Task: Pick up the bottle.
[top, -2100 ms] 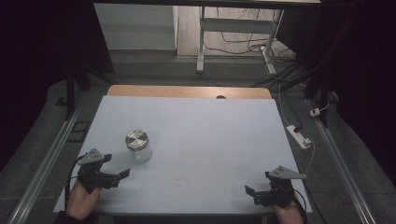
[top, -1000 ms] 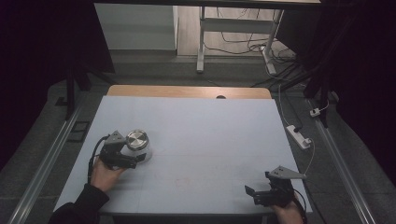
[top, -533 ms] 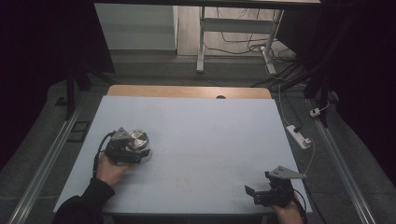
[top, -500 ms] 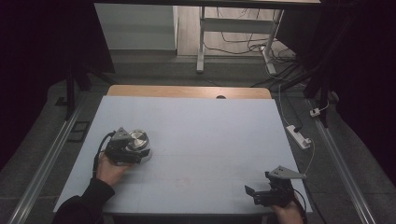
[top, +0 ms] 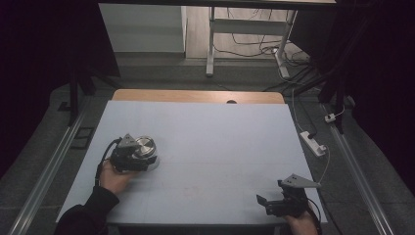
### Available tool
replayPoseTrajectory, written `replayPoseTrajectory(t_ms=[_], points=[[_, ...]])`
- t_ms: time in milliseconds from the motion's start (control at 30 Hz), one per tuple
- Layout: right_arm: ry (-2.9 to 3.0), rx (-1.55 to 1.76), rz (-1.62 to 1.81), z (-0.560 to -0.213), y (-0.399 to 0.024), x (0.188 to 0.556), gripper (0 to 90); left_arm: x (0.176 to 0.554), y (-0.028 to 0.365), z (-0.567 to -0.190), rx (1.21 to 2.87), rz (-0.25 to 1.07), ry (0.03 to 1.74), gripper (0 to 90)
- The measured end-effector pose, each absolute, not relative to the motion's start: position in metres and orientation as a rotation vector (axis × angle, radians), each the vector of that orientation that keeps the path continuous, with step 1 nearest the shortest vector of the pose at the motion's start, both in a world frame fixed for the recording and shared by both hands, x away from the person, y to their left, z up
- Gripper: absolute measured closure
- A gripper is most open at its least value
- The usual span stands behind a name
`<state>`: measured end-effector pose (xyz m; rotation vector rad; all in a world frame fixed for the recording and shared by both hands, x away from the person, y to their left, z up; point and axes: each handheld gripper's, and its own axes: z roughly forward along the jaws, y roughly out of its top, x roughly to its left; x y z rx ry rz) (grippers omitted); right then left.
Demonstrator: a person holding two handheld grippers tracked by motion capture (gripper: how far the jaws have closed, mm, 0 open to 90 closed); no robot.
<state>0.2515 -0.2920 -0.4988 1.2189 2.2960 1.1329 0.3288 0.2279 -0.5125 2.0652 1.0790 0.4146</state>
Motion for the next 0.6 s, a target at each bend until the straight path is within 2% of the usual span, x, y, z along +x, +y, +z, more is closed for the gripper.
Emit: replayPoseTrajectory(t_ms=[600], points=[[2.291,1.219,1.14,-0.499,-0.293,0.252,0.0,0.327,0.223,-0.495,2.04,0.414,1.022,15.3]])
